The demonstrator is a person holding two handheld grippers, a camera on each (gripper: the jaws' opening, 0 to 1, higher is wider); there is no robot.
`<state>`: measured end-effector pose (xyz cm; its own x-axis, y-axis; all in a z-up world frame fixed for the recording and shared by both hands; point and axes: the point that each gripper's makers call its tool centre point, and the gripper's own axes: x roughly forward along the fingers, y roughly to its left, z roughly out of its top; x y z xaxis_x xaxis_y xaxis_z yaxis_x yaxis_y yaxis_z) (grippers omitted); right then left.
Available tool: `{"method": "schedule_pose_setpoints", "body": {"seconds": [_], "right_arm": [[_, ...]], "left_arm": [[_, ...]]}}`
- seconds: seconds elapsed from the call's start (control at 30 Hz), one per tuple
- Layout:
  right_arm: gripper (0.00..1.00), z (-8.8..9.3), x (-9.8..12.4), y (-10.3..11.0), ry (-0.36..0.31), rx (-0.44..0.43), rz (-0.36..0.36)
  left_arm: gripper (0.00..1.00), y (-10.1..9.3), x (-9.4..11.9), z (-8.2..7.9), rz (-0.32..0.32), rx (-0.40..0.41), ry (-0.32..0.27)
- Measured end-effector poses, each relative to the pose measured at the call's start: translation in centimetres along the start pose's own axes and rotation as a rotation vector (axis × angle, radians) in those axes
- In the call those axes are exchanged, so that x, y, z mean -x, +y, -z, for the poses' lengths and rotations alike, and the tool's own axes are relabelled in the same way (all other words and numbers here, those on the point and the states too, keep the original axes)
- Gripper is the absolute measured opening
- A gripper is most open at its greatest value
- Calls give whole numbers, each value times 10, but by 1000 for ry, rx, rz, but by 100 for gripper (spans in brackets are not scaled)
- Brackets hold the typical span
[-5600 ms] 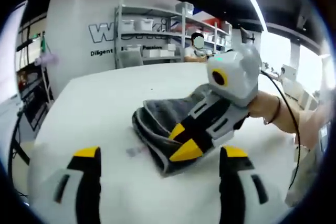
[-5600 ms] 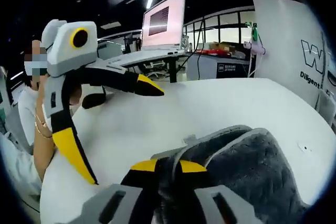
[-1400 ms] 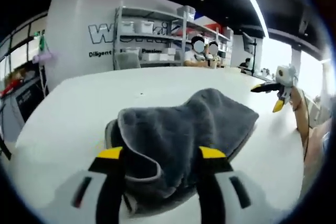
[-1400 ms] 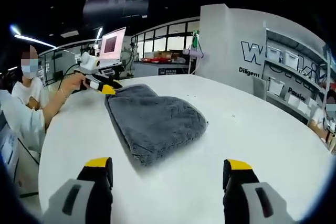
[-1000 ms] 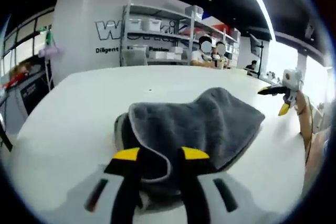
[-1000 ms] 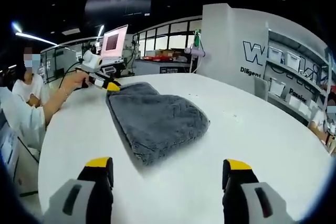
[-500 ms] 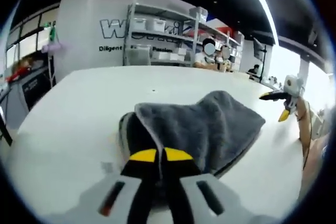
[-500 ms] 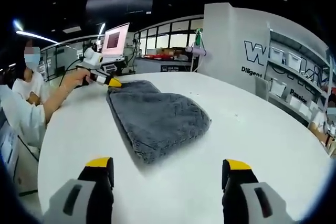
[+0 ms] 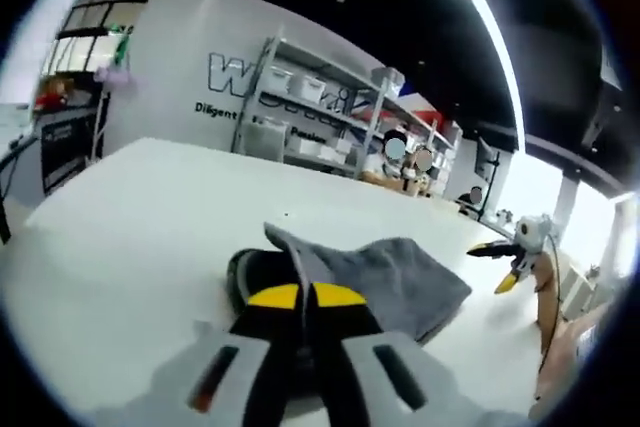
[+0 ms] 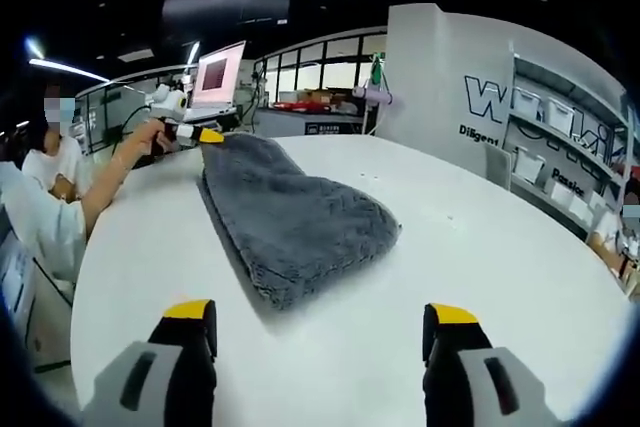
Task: Fold the towel on the table until its edges align and the towel forms a compact rectangular stack.
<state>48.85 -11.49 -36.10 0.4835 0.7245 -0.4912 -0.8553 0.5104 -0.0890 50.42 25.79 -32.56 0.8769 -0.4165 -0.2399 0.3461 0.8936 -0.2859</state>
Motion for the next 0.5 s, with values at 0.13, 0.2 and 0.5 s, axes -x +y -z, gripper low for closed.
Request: {"method": "schedule_pose_setpoints", "body": {"seconds": [0.13, 0.2, 0.5], "right_arm": [[88, 1, 0, 1, 3, 0, -3], [88, 2, 0, 1, 8, -1, -5], [88, 5, -2, 2, 23, 1, -7]], "left_arm": [[5, 9, 3, 11, -64, -40, 71], [5, 11, 3, 21, -82, -61, 133], [5, 14, -1, 71, -121, -200, 400]]}}
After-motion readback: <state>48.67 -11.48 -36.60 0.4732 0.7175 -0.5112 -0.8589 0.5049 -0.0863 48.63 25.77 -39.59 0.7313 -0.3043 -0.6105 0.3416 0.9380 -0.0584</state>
